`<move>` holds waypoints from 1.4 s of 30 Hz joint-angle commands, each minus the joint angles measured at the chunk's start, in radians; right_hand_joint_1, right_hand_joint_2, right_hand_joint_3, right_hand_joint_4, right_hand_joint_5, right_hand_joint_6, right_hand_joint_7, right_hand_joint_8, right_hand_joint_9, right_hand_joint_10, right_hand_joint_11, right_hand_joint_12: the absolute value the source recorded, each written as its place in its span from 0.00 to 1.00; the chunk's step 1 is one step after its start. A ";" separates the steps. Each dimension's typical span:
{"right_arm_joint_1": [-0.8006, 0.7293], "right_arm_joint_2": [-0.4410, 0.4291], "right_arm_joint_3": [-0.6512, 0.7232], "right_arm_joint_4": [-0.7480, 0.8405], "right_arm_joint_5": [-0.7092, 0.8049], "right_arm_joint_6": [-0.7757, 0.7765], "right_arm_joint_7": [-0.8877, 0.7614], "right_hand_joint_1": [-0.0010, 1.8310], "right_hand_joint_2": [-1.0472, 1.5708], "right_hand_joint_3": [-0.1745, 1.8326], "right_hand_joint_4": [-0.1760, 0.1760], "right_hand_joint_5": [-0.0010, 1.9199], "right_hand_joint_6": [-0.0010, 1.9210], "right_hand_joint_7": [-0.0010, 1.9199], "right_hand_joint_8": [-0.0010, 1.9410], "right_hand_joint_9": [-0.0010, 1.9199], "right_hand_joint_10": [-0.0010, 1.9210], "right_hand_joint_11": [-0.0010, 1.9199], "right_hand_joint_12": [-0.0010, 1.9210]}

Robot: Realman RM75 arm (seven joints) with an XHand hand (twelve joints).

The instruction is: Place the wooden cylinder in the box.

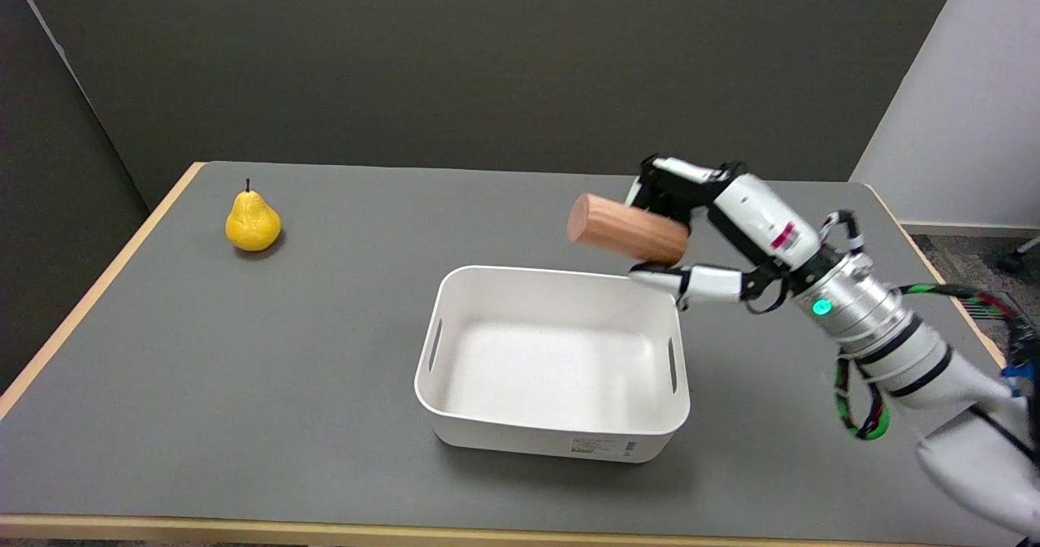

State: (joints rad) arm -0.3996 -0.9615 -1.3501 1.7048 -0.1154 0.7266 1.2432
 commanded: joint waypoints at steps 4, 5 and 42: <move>0.105 0.029 -0.273 -0.088 0.178 -0.121 -0.042 0.63 0.83 0.29 0.00 0.31 0.83 0.33 0.86 0.47 1.00 0.35 1.00; 0.110 0.040 -0.273 -0.092 0.178 -0.131 -0.042 0.63 0.83 0.30 0.00 0.31 0.83 0.34 0.86 0.47 1.00 0.36 1.00; 0.113 0.047 -0.326 -0.439 0.599 0.640 0.328 0.30 0.63 0.54 0.44 0.05 0.20 0.02 0.10 0.00 0.00 0.00 0.05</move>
State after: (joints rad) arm -0.3355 -0.9138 -1.6764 1.3524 0.2255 1.0384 1.5107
